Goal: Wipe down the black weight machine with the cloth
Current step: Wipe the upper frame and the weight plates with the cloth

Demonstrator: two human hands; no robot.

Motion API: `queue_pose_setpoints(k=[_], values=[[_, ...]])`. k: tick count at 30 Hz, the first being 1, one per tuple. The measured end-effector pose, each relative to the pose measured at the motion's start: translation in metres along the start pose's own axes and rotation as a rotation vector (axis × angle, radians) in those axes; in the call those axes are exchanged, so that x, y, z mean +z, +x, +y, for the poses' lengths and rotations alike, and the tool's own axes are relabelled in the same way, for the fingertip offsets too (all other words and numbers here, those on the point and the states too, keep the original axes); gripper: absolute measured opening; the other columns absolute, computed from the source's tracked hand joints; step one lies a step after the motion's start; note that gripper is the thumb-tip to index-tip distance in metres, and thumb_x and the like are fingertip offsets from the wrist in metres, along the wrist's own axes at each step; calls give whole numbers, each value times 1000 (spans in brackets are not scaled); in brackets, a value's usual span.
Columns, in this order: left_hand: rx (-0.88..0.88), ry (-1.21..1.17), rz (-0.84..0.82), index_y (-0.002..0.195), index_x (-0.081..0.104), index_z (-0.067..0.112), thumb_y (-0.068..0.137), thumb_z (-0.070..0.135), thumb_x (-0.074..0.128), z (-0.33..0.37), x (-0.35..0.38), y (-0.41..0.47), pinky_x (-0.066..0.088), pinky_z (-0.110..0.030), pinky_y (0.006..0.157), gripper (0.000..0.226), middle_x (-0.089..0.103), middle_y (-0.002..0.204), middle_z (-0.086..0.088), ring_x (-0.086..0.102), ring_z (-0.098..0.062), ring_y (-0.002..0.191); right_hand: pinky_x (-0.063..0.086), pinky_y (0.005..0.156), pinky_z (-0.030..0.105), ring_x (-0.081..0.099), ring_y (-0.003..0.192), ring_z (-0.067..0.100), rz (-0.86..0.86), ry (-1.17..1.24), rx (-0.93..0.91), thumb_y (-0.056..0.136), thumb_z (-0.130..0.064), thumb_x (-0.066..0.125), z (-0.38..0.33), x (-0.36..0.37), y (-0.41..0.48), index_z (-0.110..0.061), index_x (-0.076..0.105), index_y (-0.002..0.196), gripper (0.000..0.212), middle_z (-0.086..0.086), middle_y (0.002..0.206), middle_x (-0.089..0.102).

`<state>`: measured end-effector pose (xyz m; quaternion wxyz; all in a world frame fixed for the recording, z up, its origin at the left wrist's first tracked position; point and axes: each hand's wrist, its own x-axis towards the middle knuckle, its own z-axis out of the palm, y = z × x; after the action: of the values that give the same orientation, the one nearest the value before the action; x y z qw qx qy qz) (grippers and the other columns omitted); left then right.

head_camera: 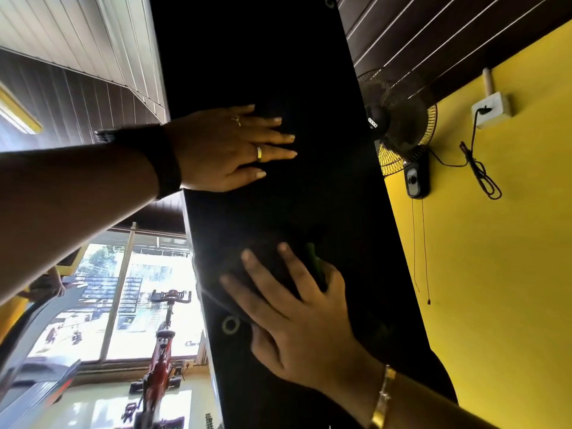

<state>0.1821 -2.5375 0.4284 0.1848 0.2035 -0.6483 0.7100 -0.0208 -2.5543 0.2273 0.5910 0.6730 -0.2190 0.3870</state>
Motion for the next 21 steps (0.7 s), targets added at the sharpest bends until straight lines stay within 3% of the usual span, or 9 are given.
queue_pose_setpoints(k=[3,5,7,12,16,21], values=[[63,-48,0,139,54,16,94,40,32,3,-4,-1,29,-54,109,55,51,143,-10,45,-34,134,31,96,46,28,143,29,-80,10,-199,79,-50,49,31,-5,-16,-39,26,149,74,-7,159,21],[55,-58,-7,140,52,16,94,40,33,8,-7,-4,32,-55,107,55,52,143,-10,46,-35,132,30,99,48,26,143,29,-113,-4,-230,77,-50,51,53,-7,-15,-40,22,150,79,-8,159,17],[46,-51,4,139,53,15,94,39,33,9,-10,-4,34,-56,107,55,52,142,-10,47,-35,132,34,99,53,27,142,30,-122,-34,-136,77,-50,48,70,-6,-3,-40,21,149,77,-6,159,19],[26,-49,-12,128,59,2,92,36,36,12,-17,-2,36,-56,106,55,55,138,-15,51,-36,128,36,98,60,25,142,34,-72,108,459,85,-48,32,70,-7,58,-38,23,147,63,-2,157,27],[-31,-20,-30,130,54,-7,92,40,36,12,-15,-3,37,-57,106,63,52,137,-23,53,-38,126,35,98,62,25,142,34,-93,73,434,86,-47,30,82,-2,72,-35,25,147,62,0,157,27],[-33,-13,-38,141,47,4,94,41,32,12,-12,-5,24,-43,113,62,48,143,-20,46,-35,133,28,108,60,13,146,35,-144,103,568,85,-49,28,138,-7,90,-35,16,153,70,-1,161,14]])
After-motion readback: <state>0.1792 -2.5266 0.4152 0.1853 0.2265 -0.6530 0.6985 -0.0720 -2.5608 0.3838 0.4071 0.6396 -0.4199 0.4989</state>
